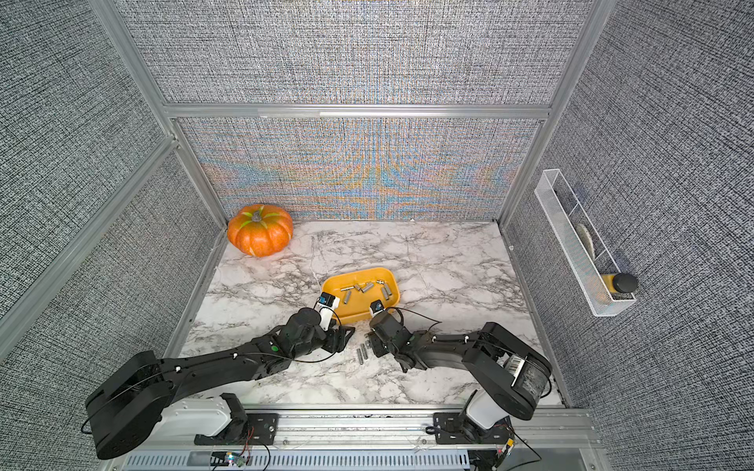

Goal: Put the socket on the desktop into the storage box
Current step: Pick up the socket head from the center of the board, then place the socket head in the storage box.

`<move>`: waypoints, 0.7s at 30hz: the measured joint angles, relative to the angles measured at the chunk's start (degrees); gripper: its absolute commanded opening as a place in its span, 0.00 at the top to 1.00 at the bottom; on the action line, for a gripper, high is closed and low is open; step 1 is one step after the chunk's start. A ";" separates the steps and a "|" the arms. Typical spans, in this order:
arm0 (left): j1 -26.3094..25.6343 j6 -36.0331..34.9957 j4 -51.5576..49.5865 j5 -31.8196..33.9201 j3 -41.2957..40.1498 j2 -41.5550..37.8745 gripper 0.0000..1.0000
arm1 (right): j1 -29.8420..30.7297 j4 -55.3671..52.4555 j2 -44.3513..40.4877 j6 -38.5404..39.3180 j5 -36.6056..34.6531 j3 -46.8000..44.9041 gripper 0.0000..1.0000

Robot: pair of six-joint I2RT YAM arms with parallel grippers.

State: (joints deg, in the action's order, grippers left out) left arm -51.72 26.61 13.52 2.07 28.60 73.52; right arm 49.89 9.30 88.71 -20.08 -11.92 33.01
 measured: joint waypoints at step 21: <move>0.02 0.44 -1.81 2.60 0.48 -0.02 0.24 | 0.04 -4.85 -5.11 -0.92 -3.10 -1.22 0.58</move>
State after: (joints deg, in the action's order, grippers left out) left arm -51.70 27.05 11.70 4.67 29.08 73.49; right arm 49.93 4.45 83.59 -20.99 -15.03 31.79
